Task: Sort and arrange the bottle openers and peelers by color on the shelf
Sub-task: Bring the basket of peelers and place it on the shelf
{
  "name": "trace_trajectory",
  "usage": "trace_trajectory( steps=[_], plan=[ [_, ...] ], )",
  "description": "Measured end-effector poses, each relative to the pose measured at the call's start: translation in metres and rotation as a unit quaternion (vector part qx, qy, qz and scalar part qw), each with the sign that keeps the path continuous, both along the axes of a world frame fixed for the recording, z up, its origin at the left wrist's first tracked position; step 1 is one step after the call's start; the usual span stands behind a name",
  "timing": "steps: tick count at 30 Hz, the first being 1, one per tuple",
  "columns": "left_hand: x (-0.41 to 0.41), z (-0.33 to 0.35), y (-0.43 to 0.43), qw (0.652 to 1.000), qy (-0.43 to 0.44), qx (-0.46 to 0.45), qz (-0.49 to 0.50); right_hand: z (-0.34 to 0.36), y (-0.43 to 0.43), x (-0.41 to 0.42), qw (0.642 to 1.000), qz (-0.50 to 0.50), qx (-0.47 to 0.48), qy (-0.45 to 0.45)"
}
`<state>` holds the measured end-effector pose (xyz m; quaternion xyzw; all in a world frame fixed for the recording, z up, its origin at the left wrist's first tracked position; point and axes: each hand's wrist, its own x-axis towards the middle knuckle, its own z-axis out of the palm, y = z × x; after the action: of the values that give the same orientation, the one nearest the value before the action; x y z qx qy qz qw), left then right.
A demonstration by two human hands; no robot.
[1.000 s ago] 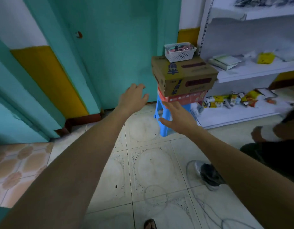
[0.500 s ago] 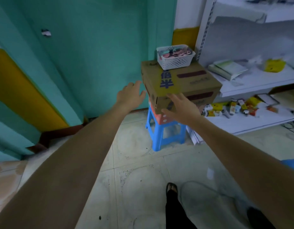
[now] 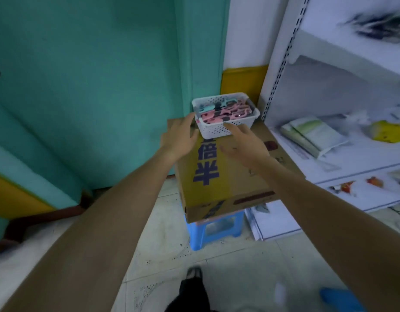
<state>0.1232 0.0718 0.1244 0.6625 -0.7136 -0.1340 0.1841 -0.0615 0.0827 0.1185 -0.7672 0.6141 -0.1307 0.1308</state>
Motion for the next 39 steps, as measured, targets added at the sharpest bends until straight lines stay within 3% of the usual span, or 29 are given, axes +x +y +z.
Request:
trace_trajectory(
  steps=[8,17,29,34,39],
  plan=[
    [-0.011,-0.054,-0.142,0.995,0.009,0.100,-0.005,-0.027,-0.134,-0.037,0.998,-0.066,0.019,0.003],
    [-0.017,-0.092,-0.215,0.985,0.055,0.159,0.042,-0.063,-0.242,-0.085,0.990,-0.115,0.078,-0.020],
    [-0.050,-0.124,-0.235,0.937,0.275,0.105,0.186,-0.113,-0.329,-0.112,0.970,-0.036,0.197,-0.137],
    [-0.065,-0.123,-0.225,0.914,0.325,0.044,0.240,-0.094,-0.314,-0.103,0.965,-0.007,0.158,-0.208],
    [-0.041,-0.116,-0.182,0.896,0.296,-0.006,0.332,-0.071,-0.290,-0.071,0.971,0.054,0.111,-0.207]
  ],
)
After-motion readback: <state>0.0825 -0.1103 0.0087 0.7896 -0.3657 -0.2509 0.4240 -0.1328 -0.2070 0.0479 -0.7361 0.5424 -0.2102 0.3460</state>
